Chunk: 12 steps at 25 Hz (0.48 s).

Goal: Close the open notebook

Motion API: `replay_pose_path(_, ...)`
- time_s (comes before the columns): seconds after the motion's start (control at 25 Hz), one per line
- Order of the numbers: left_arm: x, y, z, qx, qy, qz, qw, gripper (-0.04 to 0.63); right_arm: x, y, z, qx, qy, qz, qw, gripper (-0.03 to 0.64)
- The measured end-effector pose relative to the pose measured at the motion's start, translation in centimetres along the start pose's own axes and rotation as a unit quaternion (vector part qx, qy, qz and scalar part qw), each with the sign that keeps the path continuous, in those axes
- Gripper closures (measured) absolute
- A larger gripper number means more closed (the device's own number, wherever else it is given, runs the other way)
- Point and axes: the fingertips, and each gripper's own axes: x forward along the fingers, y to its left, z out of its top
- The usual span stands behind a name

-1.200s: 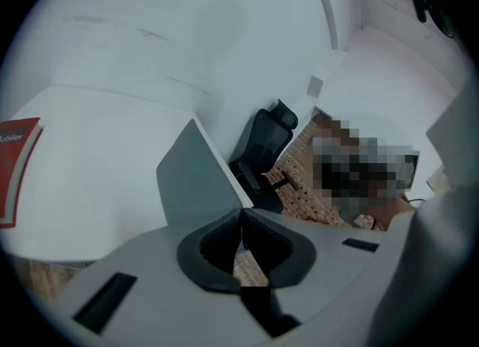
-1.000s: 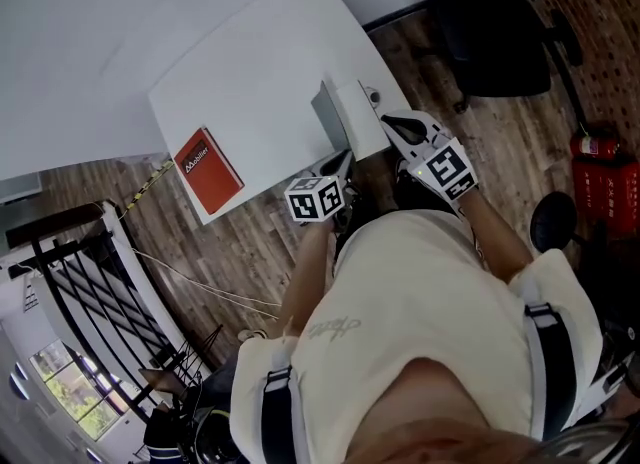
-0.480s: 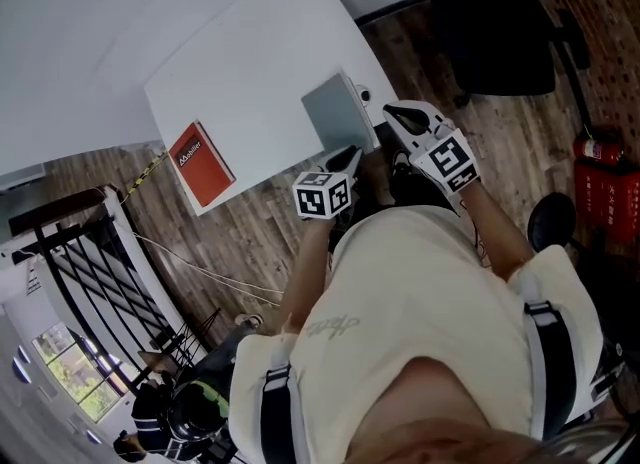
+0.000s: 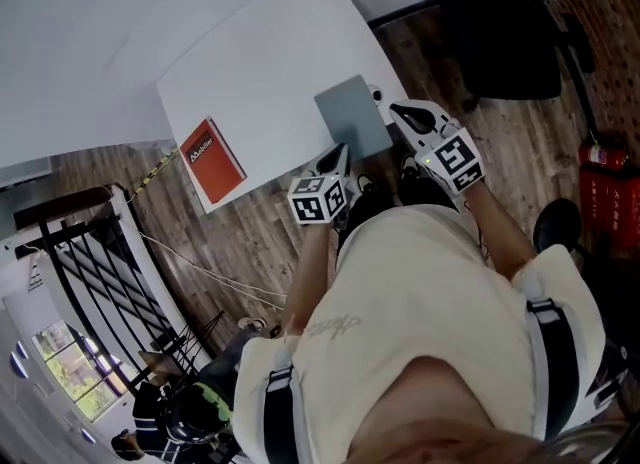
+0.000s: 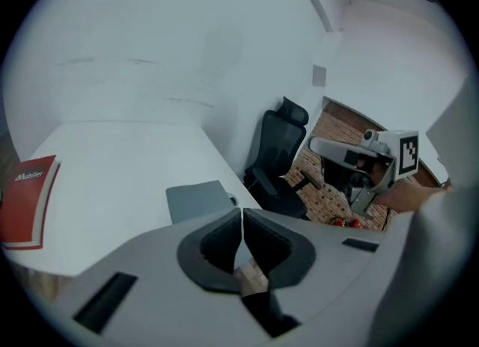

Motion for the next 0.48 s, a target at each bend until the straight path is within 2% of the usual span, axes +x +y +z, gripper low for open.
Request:
replay_pose_path(0.2, -3.2, 2.2, 4.4, 0.001, -0.078, 0.028, 0.9965, 0.574, -0.1, 0.8, 1.9, -0.006, -0.02, -0.001, 1.0, 0.612)
replay_pose_path(0.48, -8.2, 4.2, 11.1, 0.034, -0.17, 0.056, 0.9833, 0.574, 1.2, 2.3, 7.4, -0.056, -0.06, -0.007, 0.997, 0.614)
